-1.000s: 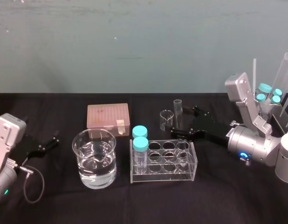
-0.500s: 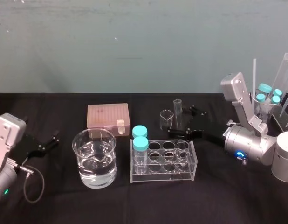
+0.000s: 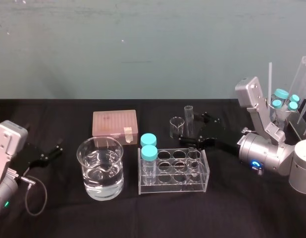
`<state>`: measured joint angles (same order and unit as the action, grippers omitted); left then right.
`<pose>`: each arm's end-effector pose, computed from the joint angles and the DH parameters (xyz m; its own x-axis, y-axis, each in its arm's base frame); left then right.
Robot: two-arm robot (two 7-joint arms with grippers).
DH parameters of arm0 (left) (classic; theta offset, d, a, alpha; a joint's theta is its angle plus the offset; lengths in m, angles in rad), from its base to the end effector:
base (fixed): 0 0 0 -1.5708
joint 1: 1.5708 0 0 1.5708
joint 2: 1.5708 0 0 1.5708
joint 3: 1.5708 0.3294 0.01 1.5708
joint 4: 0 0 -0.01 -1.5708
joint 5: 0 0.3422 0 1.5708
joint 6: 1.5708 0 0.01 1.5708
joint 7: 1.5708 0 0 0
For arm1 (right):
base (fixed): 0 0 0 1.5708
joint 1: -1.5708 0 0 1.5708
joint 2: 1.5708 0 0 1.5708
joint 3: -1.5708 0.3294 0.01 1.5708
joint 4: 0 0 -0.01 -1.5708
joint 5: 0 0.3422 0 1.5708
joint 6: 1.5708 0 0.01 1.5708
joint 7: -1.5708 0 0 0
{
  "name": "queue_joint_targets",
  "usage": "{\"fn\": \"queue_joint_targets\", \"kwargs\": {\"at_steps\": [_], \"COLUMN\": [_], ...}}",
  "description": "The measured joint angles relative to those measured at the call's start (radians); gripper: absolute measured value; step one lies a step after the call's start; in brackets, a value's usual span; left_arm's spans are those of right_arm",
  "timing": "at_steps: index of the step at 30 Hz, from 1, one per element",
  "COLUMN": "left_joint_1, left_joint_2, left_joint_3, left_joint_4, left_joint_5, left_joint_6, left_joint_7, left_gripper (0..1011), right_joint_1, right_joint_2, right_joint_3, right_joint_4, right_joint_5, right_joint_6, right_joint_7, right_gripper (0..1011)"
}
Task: Hold the test tube with one hand and immerse one end into the beaker, then return it to the test tube rack.
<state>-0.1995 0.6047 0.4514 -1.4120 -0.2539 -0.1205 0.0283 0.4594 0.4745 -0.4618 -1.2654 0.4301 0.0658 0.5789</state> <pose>0.3961 0.0962 -0.3404 0.2923 0.8803 0.3738 -0.9553 0.2873 0.0703 0.4815 -0.0675 -0.2818 0.7333 -0.6744 0.0867 0.6776 0.7141 -0.1760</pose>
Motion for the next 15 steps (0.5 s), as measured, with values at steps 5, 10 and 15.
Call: {"fn": "queue_joint_targets", "kwargs": {"at_steps": [5,10,15], "left_joint_1": [0.000,0.000,0.000], "left_joint_2": [0.000,0.000,0.000], "left_joint_3": [0.000,0.000,0.000], "left_joint_4": [0.000,0.000,0.000], "left_joint_5": [0.000,0.000,0.000], "left_joint_6": [0.000,0.000,0.000], "left_joint_7": [0.000,0.000,0.000], "left_gripper": [1000,1000,1000], "right_joint_1": [0.000,-0.001,-0.001], "right_joint_2": [0.000,0.001,0.001], "right_joint_3": [0.000,0.000,0.000], "right_joint_4": [0.000,-0.001,-0.001], "right_joint_5": [0.000,0.001,0.001], "right_joint_6": [0.000,0.000,0.000], "right_joint_7": [0.000,0.000,0.000], "right_gripper": [1003,1003,908]}}
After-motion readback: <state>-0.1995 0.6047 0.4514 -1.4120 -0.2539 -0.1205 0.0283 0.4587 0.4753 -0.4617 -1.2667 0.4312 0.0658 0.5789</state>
